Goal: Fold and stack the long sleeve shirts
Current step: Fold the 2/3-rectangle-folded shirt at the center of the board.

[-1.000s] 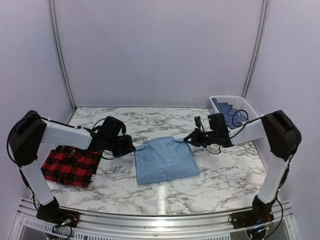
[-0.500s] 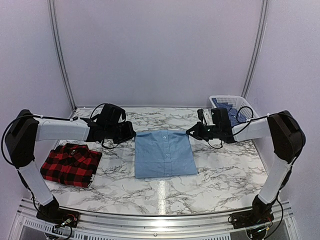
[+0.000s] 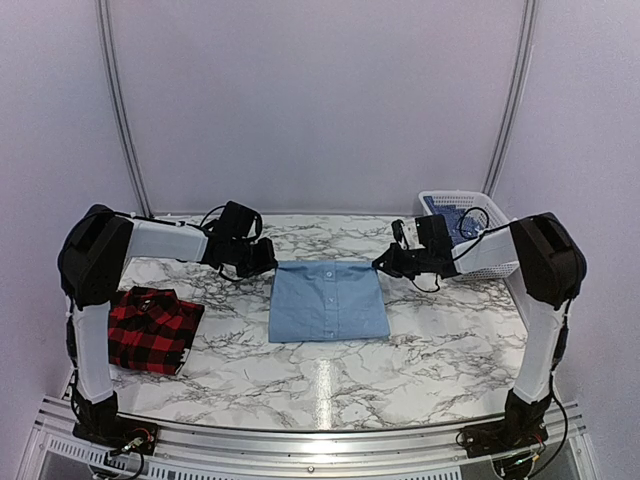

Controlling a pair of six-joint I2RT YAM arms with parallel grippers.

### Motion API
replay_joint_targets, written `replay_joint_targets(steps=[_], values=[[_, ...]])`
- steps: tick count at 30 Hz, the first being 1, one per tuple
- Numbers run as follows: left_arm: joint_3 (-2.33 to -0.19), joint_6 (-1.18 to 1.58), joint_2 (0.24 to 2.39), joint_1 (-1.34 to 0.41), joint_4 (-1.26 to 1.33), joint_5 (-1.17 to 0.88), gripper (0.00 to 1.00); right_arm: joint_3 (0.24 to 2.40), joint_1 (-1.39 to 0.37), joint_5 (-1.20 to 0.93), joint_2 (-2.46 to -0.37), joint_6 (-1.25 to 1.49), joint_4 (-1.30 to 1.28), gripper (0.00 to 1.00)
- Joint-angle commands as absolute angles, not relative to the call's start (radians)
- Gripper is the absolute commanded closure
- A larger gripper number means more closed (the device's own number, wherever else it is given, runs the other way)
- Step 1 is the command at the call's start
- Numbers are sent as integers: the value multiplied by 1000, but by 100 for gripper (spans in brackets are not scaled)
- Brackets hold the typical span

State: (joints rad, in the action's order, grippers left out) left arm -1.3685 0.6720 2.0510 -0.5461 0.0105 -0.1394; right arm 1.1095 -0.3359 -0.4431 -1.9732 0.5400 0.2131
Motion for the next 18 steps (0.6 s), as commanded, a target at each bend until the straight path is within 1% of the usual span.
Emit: replay_joint_targets(steps=[1,10,18], values=[[-1333,667,2006,-516,-9,-107,100,1198,-310,-428,-1981,495,162,100],[-1262,691,1922,-506,23,-86,100,1213,-310,-426,-1985,507,157,100],[-1210,709,1886,-506,33,-41,100,1265,-310,-433,-2031,515,148,100]])
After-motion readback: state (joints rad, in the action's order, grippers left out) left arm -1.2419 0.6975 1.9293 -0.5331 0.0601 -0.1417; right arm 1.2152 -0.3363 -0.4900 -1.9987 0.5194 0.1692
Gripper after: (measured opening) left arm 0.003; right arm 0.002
